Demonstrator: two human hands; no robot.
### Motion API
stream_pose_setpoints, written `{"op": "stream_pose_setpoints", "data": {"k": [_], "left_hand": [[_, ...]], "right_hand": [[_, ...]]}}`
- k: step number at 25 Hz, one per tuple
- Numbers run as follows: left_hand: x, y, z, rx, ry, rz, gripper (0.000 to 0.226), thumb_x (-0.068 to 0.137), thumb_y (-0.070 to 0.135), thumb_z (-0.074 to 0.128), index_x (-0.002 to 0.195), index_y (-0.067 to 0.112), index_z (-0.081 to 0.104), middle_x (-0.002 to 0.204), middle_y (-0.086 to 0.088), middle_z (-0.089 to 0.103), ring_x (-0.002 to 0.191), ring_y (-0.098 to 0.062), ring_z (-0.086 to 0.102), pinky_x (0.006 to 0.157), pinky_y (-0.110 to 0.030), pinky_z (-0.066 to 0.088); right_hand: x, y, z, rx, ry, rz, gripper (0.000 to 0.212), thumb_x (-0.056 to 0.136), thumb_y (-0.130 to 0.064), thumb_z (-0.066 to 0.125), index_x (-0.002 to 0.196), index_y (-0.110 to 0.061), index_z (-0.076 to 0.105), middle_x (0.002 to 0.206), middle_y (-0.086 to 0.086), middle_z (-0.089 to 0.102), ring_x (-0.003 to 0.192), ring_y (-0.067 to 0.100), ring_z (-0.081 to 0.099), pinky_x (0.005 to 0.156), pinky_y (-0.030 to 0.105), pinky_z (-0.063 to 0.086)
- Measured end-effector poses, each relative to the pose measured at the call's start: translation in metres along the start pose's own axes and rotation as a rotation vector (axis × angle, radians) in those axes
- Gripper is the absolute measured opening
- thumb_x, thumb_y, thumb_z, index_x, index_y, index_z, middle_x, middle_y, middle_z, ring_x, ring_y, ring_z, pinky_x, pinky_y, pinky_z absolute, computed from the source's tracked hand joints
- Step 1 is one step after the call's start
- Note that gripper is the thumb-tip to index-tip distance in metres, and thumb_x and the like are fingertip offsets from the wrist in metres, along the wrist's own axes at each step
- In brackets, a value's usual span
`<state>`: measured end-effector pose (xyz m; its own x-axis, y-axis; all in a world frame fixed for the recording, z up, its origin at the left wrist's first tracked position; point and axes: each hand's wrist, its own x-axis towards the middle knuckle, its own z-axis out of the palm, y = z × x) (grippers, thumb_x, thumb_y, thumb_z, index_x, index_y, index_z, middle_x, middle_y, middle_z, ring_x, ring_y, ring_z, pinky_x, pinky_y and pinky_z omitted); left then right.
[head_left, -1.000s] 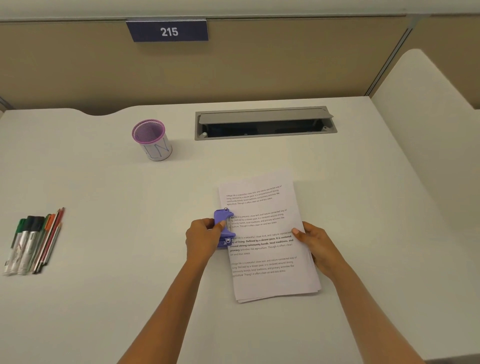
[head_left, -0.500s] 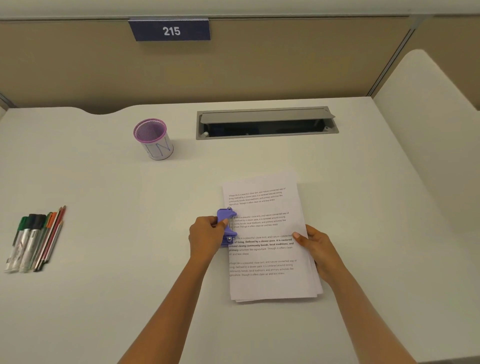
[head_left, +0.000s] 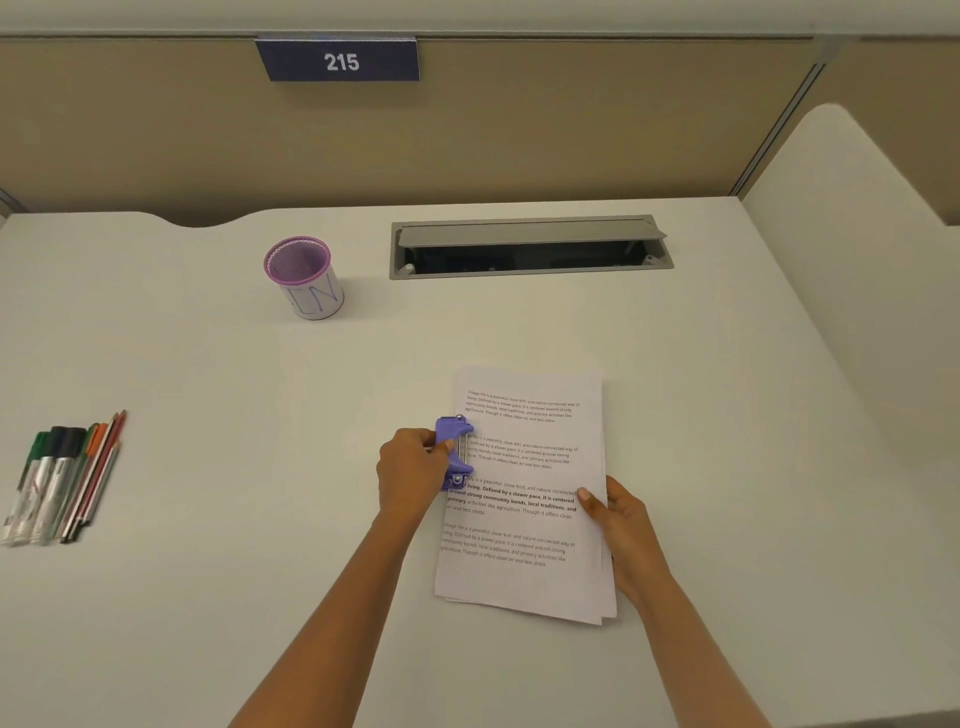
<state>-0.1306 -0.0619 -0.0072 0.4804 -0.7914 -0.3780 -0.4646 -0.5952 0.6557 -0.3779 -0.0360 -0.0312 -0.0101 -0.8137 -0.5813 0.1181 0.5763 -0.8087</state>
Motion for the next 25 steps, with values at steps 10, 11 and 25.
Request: {"op": "stream_pose_setpoints", "data": {"k": [10, 11, 25], "left_hand": [[-0.004, -0.006, 0.001, -0.068, 0.015, 0.02, 0.029, 0.088, 0.027, 0.064, 0.113, 0.014, 0.068, 0.109, -0.003, 0.072, 0.075, -0.015, 0.057, 0.07, -0.025, 0.039], [-0.004, -0.007, 0.001, -0.075, 0.017, 0.026, 0.029, 0.088, 0.027, 0.064, 0.114, 0.014, 0.068, 0.11, -0.003, 0.072, 0.076, -0.014, 0.057, 0.07, -0.024, 0.039], [-0.006, -0.007, 0.001, -0.078, 0.008, 0.047, 0.03, 0.089, 0.026, 0.063, 0.117, 0.018, 0.067, 0.107, -0.001, 0.073, 0.072, -0.014, 0.059, 0.061, -0.02, 0.038]], "right_hand": [[-0.006, -0.011, 0.015, -0.484, 0.293, -0.165, 0.038, 0.09, -0.017, 0.066, 0.128, -0.015, 0.06, 0.092, -0.006, 0.062, 0.078, 0.008, 0.061, 0.064, 0.018, 0.043], [-0.006, -0.012, 0.015, -0.52, 0.308, -0.173, 0.037, 0.09, -0.014, 0.066, 0.126, -0.014, 0.062, 0.09, -0.006, 0.061, 0.077, 0.01, 0.06, 0.064, 0.018, 0.043], [0.0, -0.021, 0.006, -0.704, 0.327, -0.177, 0.033, 0.094, -0.011, 0.059, 0.126, -0.008, 0.064, 0.11, 0.013, 0.072, 0.088, 0.017, 0.059, 0.082, 0.025, 0.045]]}}
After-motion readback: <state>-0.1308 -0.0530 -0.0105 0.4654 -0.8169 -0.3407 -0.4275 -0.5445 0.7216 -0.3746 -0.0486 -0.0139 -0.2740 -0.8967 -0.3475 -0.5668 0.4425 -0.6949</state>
